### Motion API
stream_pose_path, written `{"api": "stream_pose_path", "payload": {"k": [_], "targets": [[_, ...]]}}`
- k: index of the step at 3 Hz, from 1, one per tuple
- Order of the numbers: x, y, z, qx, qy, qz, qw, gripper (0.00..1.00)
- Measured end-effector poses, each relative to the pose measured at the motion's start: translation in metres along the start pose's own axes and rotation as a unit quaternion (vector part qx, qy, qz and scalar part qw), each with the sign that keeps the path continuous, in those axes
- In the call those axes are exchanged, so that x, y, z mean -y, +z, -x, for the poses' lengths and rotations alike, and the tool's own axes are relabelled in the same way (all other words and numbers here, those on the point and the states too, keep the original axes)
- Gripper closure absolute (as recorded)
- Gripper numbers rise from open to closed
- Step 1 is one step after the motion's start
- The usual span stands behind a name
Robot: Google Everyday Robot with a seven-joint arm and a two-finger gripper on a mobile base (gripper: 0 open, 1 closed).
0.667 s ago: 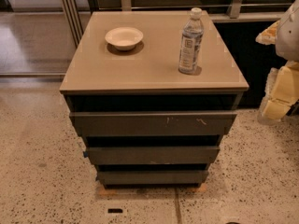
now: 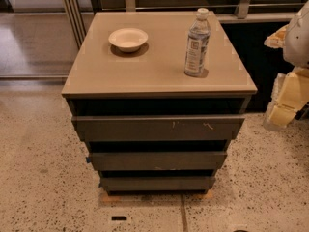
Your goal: Open top drawer
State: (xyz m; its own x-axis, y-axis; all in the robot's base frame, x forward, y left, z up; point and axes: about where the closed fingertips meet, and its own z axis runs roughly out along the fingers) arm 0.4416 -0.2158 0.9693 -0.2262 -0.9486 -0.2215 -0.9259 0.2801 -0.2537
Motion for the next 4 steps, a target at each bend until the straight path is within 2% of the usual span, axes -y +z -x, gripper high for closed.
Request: {"api": "stream_pose_path", "payload": {"k": [1, 2, 3, 4], "targets": [[0.003, 0.032, 0.001, 0.023, 0.012, -0.003, 0.9997, 0.0], [0.002, 0.08, 0.014, 0.061, 0.01, 0.012, 0.998, 0.0], [-0.006, 0.134, 0.038, 0.091, -0.019, 0.043, 0.9948, 0.0], [-0.021, 0.207, 0.058, 0.089, -0.053, 0.089, 0.9906, 0.0]]}}
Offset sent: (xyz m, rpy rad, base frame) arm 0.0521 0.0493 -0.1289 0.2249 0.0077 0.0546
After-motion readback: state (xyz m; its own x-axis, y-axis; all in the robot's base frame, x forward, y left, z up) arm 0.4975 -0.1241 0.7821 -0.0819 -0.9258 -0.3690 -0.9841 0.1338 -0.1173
